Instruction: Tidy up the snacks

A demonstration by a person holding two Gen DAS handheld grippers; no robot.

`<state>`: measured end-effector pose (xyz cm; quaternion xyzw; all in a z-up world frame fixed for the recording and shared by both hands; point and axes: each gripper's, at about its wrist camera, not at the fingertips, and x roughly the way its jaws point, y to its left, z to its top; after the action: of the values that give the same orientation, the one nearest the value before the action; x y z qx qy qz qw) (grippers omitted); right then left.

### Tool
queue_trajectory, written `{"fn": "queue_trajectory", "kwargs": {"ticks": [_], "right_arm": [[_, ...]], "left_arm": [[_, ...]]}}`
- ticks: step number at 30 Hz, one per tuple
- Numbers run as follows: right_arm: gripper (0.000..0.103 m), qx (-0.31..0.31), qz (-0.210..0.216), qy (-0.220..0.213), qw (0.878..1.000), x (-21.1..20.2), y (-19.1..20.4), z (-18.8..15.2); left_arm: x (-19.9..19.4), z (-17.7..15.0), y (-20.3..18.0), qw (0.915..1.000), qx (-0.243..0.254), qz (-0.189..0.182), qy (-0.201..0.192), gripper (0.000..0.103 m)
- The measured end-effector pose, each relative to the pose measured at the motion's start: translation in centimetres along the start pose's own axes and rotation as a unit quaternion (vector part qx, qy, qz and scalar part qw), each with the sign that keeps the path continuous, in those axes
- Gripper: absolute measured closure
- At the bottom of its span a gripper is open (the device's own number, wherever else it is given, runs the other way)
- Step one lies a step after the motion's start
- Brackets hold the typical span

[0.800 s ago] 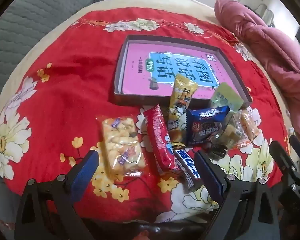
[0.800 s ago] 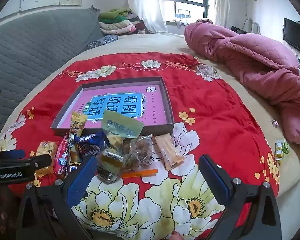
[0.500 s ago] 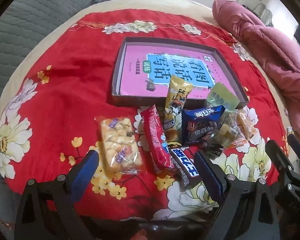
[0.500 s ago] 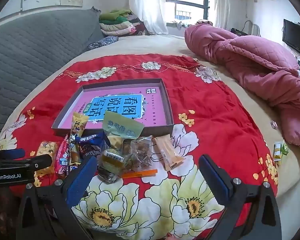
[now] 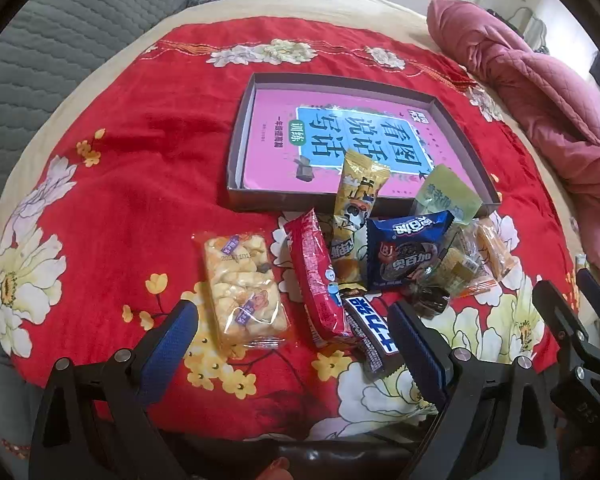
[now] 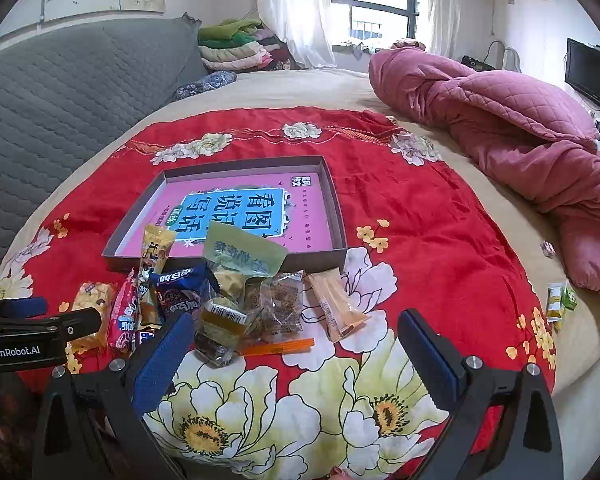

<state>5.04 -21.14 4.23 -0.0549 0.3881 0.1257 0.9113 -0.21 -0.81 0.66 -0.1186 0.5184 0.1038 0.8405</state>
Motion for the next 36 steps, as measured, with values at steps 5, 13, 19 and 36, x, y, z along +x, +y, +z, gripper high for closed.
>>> {"fn": "queue_trajectory", "kwargs": {"ticks": [5, 13, 19, 36], "right_arm": [[0.001, -0.002, 0.000, 0.001, 1.000, 0.18, 0.13, -0.04], [0.001, -0.002, 0.001, 0.001, 1.000, 0.21, 0.13, -0.10], [0.001, -0.004, 0.001, 0.002, 1.000, 0.26, 0.23, -0.15], [0.001, -0.009, 0.002, 0.004, 1.000, 0.32, 0.44, -0.25]], "left_arm": [[0.03, -0.06, -0.02, 1.0000, 0.001, -0.001, 0.001, 0.007], [0.22, -0.09, -0.15, 1.0000, 0.004, -0.002, 0.003, 0.007], [0.27, -0.14, -0.31, 1.0000, 0.005, -0.002, 0.005, 0.007], [0.33, -0.38, -0.60, 0.9999, 0.008, -0.004, 0.005, 0.007]]}}
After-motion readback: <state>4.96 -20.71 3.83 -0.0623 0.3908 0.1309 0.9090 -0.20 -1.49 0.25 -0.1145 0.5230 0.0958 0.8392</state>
